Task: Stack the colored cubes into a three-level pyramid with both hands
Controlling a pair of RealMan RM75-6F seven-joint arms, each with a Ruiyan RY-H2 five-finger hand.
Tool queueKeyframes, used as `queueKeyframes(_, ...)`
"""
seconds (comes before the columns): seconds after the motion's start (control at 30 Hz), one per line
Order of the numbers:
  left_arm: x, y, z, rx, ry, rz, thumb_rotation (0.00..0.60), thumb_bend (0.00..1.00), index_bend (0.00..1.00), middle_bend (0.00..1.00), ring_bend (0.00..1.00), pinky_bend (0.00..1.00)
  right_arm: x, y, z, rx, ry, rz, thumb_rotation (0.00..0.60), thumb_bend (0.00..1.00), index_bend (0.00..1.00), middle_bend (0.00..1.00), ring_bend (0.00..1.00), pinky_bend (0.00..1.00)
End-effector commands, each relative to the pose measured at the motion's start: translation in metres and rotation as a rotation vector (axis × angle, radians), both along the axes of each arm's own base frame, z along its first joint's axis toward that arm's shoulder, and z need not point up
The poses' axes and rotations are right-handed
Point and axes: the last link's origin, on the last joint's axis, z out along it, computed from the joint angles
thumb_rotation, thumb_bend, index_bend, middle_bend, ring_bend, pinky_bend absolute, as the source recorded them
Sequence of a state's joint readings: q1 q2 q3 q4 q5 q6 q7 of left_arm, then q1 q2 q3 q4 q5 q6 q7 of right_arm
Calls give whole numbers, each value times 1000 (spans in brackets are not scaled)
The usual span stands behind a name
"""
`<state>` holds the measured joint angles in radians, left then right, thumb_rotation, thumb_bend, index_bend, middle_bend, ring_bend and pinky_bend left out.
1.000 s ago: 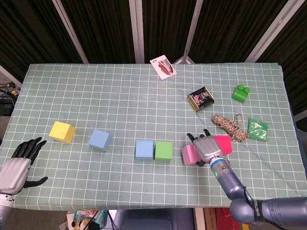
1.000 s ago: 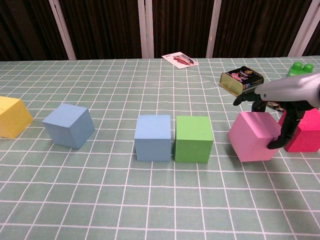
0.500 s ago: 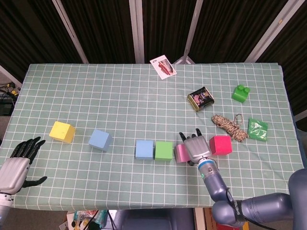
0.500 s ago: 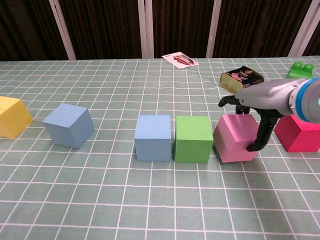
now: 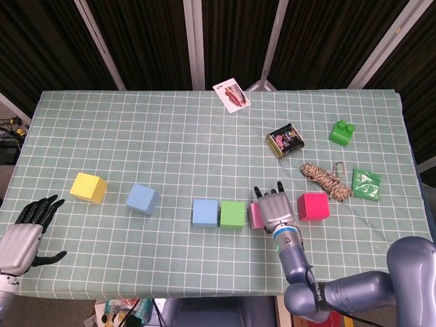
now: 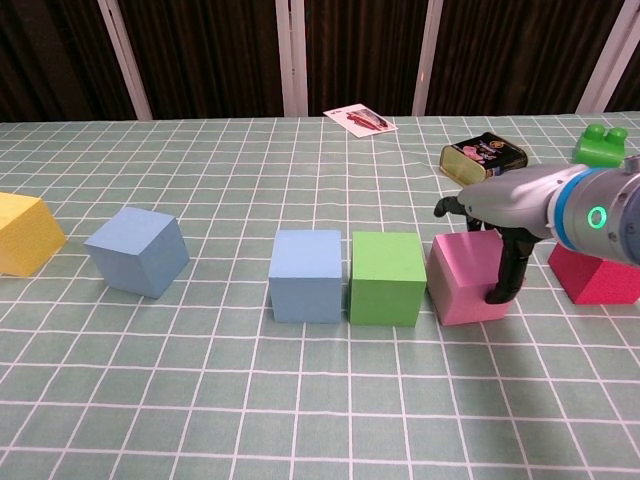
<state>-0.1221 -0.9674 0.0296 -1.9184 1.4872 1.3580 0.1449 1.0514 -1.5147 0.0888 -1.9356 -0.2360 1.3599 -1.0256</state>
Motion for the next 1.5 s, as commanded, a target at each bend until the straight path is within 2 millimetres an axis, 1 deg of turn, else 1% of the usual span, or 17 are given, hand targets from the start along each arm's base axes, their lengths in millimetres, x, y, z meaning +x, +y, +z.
queueKeyframes(0.03, 0, 0, 0, 0, 0, 0, 600, 87, 0, 0, 0, 0, 2, -1, -2, -3, 3, 0, 600, 251, 0, 518, 235, 0)
queueKeyframes(0.3, -1, 0, 0, 0, 0, 3, 600, 87, 0, 0, 0, 0, 3, -1, -6, 3, 11, -2, 600, 251, 0, 503, 224, 0)
queueKeyframes(0.87, 0, -1, 0, -3, -2, -1, 600, 87, 0, 0, 0, 0, 9, 1, -4, 4, -6, -7, 600, 251, 0, 493, 223, 0)
queueKeyframes(1.13, 0, -1, 0, -4, -3, -2, 600, 87, 0, 0, 0, 0, 9, -2, -3, -35, 12, -18, 600, 252, 0, 531, 272, 0)
queueKeyframes(1.5, 1, -1, -1, -4, -4, -3, 600, 87, 0, 0, 0, 0, 11, -3, -1, -44, 45, -71, 600, 251, 0, 565, 290, 0)
